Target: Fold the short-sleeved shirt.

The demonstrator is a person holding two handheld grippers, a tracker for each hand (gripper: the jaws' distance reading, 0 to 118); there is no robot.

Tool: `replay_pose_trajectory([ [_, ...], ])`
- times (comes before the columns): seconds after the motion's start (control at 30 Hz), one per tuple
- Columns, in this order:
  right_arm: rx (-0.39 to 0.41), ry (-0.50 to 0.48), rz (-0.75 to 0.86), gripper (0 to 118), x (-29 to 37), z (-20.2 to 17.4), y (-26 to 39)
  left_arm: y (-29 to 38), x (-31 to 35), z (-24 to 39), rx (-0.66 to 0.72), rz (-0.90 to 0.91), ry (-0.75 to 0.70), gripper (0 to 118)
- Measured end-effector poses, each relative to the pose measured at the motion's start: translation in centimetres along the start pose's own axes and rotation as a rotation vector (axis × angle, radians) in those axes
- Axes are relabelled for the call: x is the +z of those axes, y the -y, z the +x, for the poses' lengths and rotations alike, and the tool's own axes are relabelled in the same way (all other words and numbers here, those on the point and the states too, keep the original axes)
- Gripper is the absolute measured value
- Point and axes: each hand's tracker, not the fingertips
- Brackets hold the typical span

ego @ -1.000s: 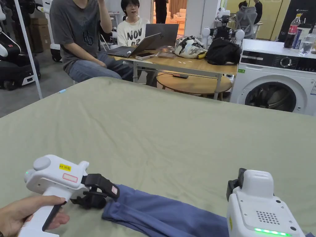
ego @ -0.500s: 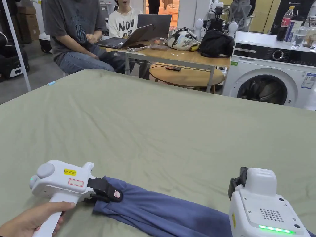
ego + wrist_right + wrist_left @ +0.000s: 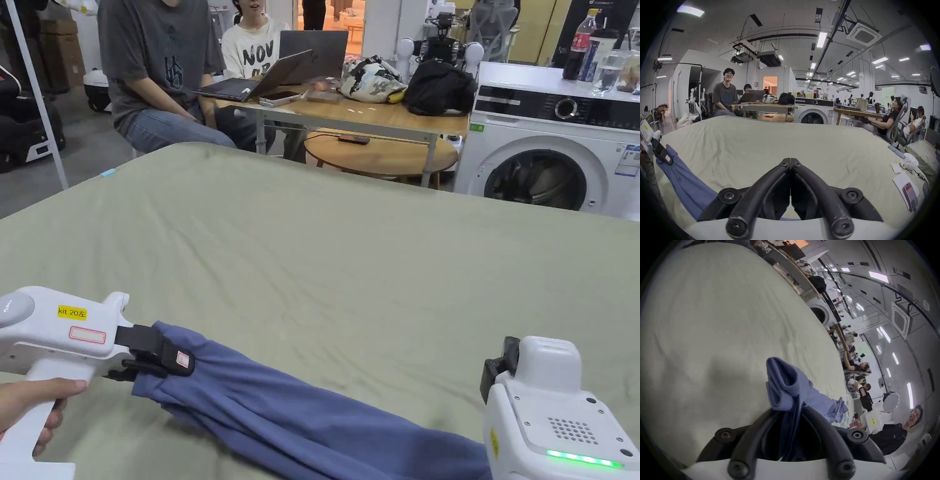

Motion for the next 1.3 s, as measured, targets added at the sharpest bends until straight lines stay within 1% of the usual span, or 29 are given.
replay_pose_trajectory([
  [0.03, 0.001, -0.003, 0.000, 0, 0.0, -0.1, 0.0, 0.1, 0.1, 0.8, -0.021, -0.011, -0.043, 3],
  [0.13, -0.002, -0.017, -0.002, 0, 0.1, -0.4, -0.2, 0.8, 0.1, 3.8, -0.076, -0.026, -0.103, 3],
  [0.2, -0.006, -0.025, 0.001, 0, 0.2, -0.4, -0.3, 0.9, -0.1, 5.5, -0.107, -0.039, -0.057, 3],
  [0.23, -0.006, -0.026, 0.001, 0, 0.2, -0.4, -0.3, 1.0, -0.2, 6.4, -0.096, -0.039, -0.037, 3],
  [0.27, -0.006, -0.028, 0.001, 0, 0.3, -0.4, -0.3, 1.1, -0.6, 7.3, -0.084, -0.041, 0.001, 3],
  [0.3, -0.007, -0.030, 0.002, 0, 0.3, -0.4, -0.3, 1.3, -1.1, 8.5, -0.067, -0.066, 0.075, 3],
  [0.37, -0.011, -0.031, 0.005, 0, 0.5, -0.2, -0.3, 1.6, -2.2, 10.4, -0.080, -0.093, 0.145, 3],
  [0.5, -0.020, -0.028, 0.003, 0, 0.9, 0.2, -0.3, 2.4, -6.8, 14.4, -0.077, -0.168, 0.192, 3],
  [0.63, -0.023, -0.015, -0.001, 0, 1.2, 1.0, -0.2, 3.5, -13.1, 16.9, -0.101, -0.270, 0.121, 3],
  [0.8, -0.019, 0.017, -0.011, 0, 1.6, 2.3, 0.2, 4.4, -20.6, 16.3, -0.081, -0.378, -0.004, 5],
  [0.83, -0.020, 0.022, -0.015, 0, 1.5, 2.6, 0.3, 4.6, -21.6, 16.1, -0.073, -0.381, -0.042, 6],
  [0.87, -0.020, 0.024, -0.017, 0, 1.5, 2.9, 0.3, 5.2, -22.3, 16.1, -0.062, -0.380, -0.049, 14],
  [0.97, -0.018, 0.037, -0.022, 0, 1.7, 3.4, 0.3, 5.6, -22.9, 16.0, -0.030, -0.376, 0.002, 37],
  [1.07, -0.016, 0.043, -0.022, 0, 1.9, 3.8, 0.3, 5.6, -21.2, 16.7, -0.061, -0.363, 0.018, 49],
  [1.17, -0.018, 0.043, -0.021, 0, 2.1, 4.0, 0.2, 5.2, -18.2, 17.3, -0.083, -0.320, 0.048, 49],
  [1.27, -0.016, 0.040, -0.020, 0, 2.3, 4.2, 0.3, 4.6, -15.2, 17.2, -0.094, -0.223, 0.101, 49],
  [1.3, -0.014, 0.042, -0.020, 0, 2.3, 4.2, 0.3, 4.3, -14.6, 17.0, -0.105, -0.200, 0.113, 47],
])
